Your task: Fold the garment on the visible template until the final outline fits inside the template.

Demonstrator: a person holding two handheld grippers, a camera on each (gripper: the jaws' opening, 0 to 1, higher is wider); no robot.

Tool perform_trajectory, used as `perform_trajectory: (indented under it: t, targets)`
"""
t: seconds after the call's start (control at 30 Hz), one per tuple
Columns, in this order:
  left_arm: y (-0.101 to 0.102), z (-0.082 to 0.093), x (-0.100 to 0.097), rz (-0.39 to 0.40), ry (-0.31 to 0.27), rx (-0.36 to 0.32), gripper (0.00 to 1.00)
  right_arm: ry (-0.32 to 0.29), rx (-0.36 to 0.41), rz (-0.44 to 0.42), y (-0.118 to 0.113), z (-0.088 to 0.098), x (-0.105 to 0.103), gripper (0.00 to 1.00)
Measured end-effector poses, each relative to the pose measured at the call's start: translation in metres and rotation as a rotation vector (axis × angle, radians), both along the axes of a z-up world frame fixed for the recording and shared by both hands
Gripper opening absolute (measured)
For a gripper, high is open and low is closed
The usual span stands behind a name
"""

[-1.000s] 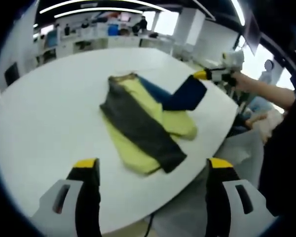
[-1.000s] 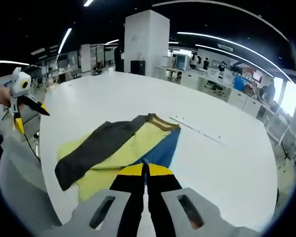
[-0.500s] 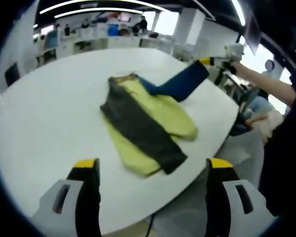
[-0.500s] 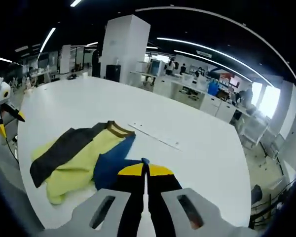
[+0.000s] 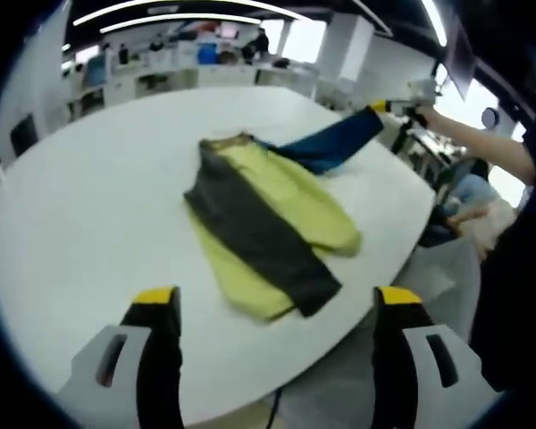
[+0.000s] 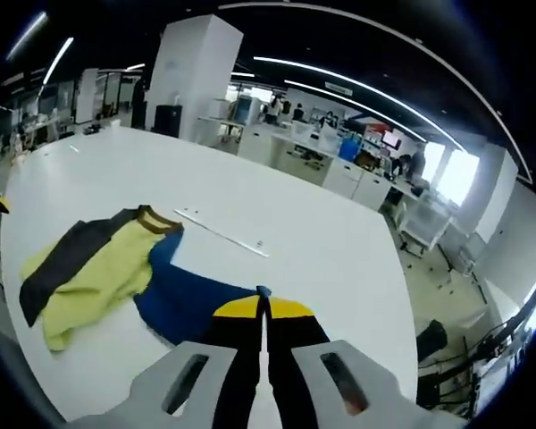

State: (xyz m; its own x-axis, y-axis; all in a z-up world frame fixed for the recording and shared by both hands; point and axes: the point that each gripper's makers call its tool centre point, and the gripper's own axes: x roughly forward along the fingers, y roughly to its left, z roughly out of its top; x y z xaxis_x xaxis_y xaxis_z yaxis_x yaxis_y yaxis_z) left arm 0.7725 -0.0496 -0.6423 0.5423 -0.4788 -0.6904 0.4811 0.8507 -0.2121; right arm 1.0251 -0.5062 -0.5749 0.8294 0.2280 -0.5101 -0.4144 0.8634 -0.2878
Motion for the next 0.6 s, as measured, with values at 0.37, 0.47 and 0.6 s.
perform_trajectory:
  t: [0.37, 0.47, 0.6]
  targets:
    - [-0.007, -0.004, 0.004, -0.013, 0.013, 0.007, 0.84, 0.054, -0.042, -0.091, -0.055, -0.022, 0.002, 0.01]
    - [-0.008, -0.004, 0.006, -0.013, 0.015, 0.009, 0.84, 0.068, -0.042, -0.109, -0.064, -0.029, 0.000, 0.01]
    - [-0.011, -0.007, 0.010, -0.022, 0.021, 0.013, 0.84, 0.092, -0.046, -0.128, -0.076, -0.041, -0.002, 0.01]
